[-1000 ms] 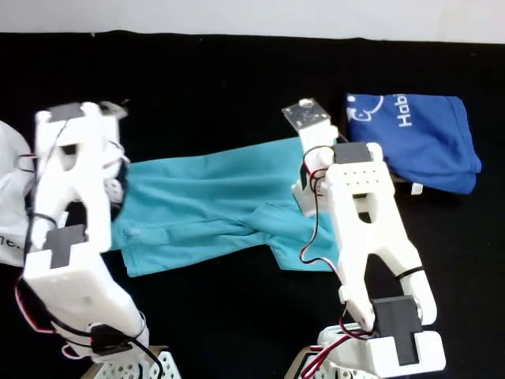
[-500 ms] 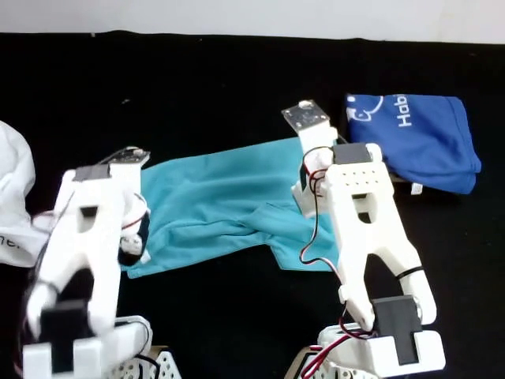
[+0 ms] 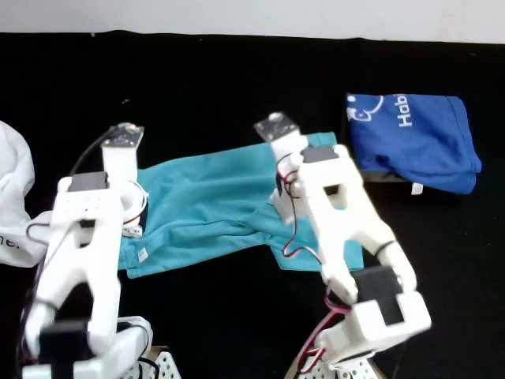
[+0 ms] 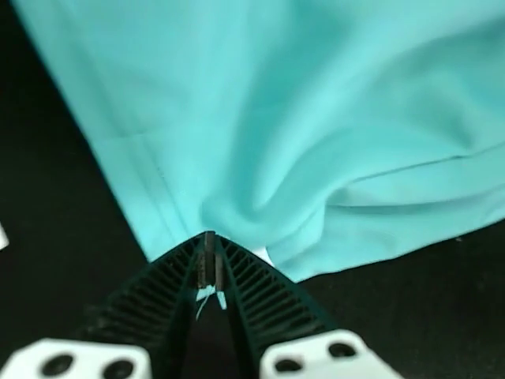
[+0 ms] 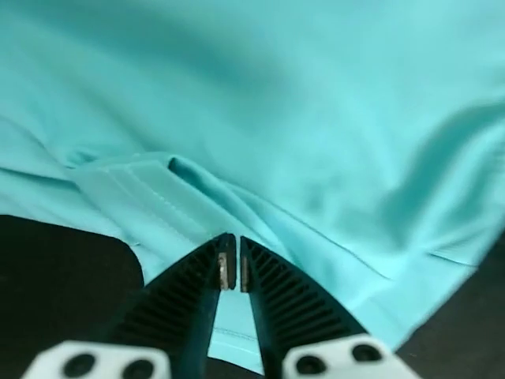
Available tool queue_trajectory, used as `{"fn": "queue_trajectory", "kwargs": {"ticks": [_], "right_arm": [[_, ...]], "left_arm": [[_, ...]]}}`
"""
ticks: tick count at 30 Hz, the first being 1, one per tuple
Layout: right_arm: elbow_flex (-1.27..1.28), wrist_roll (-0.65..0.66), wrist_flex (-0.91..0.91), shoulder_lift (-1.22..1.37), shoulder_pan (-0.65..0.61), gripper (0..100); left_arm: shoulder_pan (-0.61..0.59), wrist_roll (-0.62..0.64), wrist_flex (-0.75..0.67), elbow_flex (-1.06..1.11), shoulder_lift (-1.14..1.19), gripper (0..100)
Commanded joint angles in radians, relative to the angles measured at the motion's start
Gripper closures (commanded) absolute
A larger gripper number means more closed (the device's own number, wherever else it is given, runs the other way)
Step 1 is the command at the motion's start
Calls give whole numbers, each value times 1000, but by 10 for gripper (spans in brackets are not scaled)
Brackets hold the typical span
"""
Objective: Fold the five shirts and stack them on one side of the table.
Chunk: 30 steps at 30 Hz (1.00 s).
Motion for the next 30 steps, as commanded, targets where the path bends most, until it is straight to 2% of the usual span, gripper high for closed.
{"fn": "queue_trajectory", "kwargs": {"ticks": [1, 5, 11, 19, 22, 25, 27, 30], "right_arm": [[-25, -2, 38, 33, 2, 977], [-24, 98, 117, 19, 58, 994], [-27, 233, 231, 13, 214, 993], [-59, 322, 340, -48, 317, 993], [-107, 315, 329, -136, 308, 993], [-151, 187, 302, -206, 266, 990], [-154, 117, 288, -225, 203, 989], [-99, 98, 240, -209, 94, 989]], "left_arm": [[2, 3, -23, -8, 128, 990], [-1, 3, 28, -10, 139, 990], [1, 2, 141, -64, -7, 990], [2, 2, 129, -67, 19, 990], [2, 2, 83, -61, 81, 990], [2, 2, 61, -65, 166, 990], [2, 2, 55, -67, 217, 990], [5, 2, 63, -67, 265, 990]]}}
